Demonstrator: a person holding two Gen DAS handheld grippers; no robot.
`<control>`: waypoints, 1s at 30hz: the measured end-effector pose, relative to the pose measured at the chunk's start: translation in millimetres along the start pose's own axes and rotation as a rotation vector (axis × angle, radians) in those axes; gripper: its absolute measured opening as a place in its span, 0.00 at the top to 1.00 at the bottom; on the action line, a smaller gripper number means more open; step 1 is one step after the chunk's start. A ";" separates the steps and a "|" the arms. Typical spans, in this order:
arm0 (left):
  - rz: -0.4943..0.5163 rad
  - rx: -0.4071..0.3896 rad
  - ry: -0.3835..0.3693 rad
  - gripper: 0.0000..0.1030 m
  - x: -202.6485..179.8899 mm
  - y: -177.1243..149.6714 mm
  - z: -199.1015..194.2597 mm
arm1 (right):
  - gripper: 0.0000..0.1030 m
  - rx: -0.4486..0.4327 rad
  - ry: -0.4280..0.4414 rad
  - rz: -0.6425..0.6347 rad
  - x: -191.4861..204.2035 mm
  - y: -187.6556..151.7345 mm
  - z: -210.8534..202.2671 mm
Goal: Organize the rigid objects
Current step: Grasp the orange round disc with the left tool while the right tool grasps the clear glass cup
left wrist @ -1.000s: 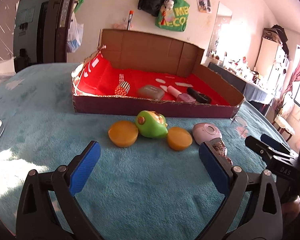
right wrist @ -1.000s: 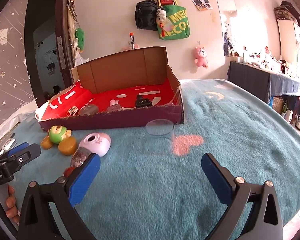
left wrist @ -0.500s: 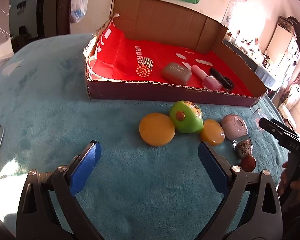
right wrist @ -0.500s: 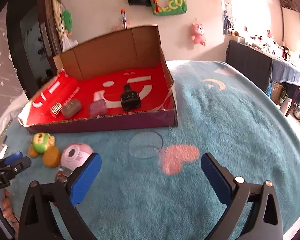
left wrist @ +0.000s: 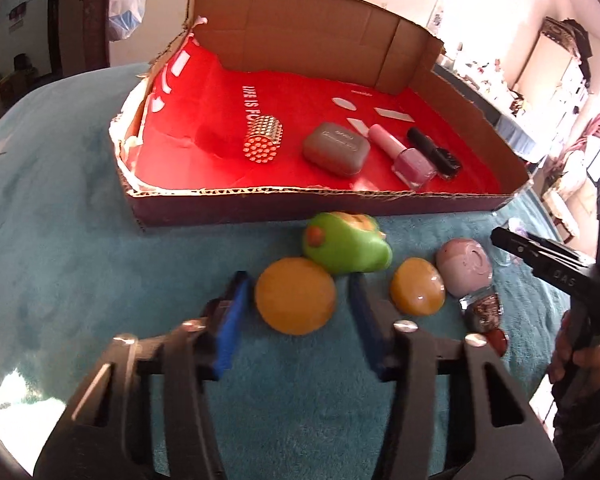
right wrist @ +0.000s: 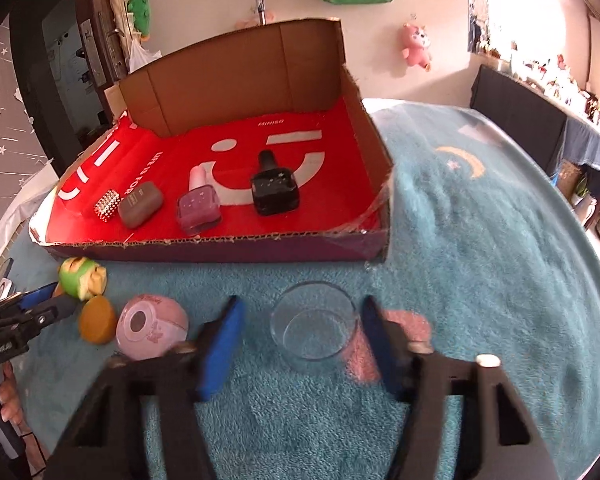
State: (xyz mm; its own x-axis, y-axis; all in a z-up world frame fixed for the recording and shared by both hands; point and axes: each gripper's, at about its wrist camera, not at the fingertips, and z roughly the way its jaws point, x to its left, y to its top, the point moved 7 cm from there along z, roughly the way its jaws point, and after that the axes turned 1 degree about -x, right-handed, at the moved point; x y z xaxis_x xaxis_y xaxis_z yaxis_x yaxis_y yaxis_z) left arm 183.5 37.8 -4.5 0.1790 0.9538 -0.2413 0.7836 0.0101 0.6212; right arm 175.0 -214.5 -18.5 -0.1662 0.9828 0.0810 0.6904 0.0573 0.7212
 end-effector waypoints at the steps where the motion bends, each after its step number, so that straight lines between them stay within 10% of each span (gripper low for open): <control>1: -0.001 0.002 -0.004 0.65 0.2 0.2 0.1 | 0.58 -0.001 0.006 -0.001 -0.3 -0.7 -0.1; 30: 0.026 -0.060 -0.060 0.65 -19.3 5.9 -32.9 | 0.59 -0.057 0.084 -0.033 15.9 4.4 -25.3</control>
State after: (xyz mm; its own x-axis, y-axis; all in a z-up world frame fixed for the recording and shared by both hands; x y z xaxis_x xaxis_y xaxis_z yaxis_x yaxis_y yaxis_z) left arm 165.0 29.4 28.3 0.2359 0.9342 -0.2676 0.7411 0.0051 0.6714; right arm 157.6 -203.1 3.3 -0.2482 0.9622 0.1120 0.6429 0.0771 0.7621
